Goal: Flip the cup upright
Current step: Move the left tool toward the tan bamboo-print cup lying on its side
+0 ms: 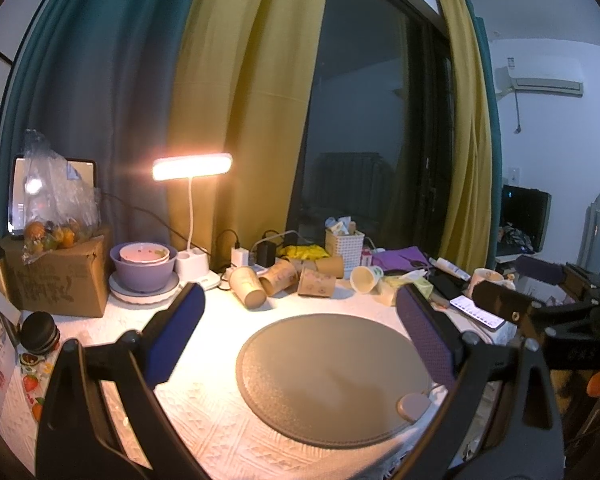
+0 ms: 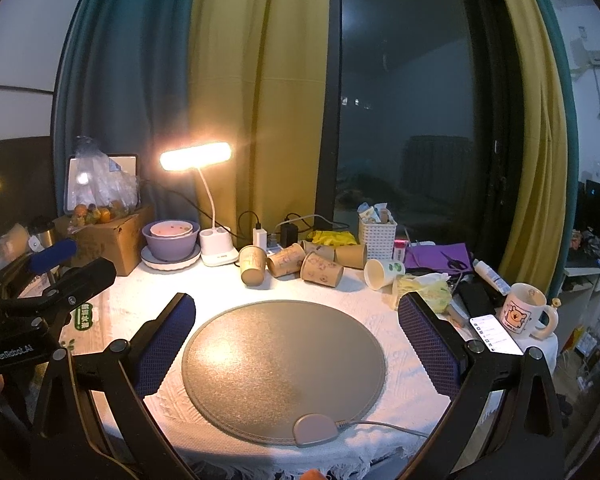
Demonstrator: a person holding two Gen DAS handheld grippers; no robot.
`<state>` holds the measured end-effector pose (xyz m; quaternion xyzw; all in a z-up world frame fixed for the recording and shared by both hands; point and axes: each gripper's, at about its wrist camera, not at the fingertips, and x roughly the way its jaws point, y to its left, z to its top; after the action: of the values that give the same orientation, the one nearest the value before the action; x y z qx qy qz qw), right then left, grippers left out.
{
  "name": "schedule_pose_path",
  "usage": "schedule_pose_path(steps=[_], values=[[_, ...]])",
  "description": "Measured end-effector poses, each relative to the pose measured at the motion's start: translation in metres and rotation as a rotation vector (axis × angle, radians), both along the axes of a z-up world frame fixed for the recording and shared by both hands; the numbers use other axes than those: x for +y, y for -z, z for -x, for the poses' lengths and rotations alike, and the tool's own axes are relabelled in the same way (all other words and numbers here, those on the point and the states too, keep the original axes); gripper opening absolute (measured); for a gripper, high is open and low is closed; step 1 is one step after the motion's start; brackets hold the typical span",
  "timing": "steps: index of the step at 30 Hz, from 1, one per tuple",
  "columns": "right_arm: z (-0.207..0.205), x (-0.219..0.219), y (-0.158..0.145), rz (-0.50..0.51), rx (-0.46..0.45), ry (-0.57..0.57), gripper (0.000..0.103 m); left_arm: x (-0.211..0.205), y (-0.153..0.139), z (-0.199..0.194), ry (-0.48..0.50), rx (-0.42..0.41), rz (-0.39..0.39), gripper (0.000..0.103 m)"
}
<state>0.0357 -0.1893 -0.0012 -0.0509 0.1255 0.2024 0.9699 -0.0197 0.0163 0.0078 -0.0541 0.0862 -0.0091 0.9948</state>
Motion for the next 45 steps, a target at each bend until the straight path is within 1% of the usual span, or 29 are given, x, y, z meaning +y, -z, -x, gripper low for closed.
schedule_pose_path(steps=[11,15,18,20,24,28,31,36,40,45], values=[[-0.005,0.001,0.005,0.002,0.013,0.006,0.103,0.002,0.004,-0.002,-0.003,0.016,0.013,0.097],[-0.012,0.007,0.009,0.01,0.024,0.0,0.103,0.006,0.009,-0.011,-0.005,0.032,0.013,0.097],[-0.022,0.011,0.01,0.018,0.037,-0.002,0.103,0.009,0.014,-0.024,-0.003,0.059,0.007,0.097],[-0.032,0.013,0.012,0.023,0.049,-0.002,0.103,0.01,0.017,-0.039,-0.004,0.094,-0.002,0.097],[-0.059,0.013,0.018,0.027,0.078,0.006,0.103,0.017,0.024,-0.068,-0.004,0.153,0.006,0.097],[-0.095,0.009,0.023,0.037,0.115,0.023,0.103,0.03,0.036,-0.112,-0.018,0.246,0.036,0.097],[-0.121,0.012,0.024,0.05,0.132,0.024,0.103,0.037,0.043,-0.142,-0.029,0.298,0.048,0.097],[-0.166,0.018,0.024,0.058,0.158,0.009,0.103,0.046,0.051,-0.189,-0.038,0.359,0.054,0.097],[-0.205,0.025,0.028,0.064,0.193,-0.007,0.103,0.055,0.055,-0.231,-0.05,0.405,0.084,0.097],[-0.241,0.03,0.029,0.063,0.216,-0.026,0.103,0.062,0.059,-0.273,-0.068,0.445,0.092,0.097]])
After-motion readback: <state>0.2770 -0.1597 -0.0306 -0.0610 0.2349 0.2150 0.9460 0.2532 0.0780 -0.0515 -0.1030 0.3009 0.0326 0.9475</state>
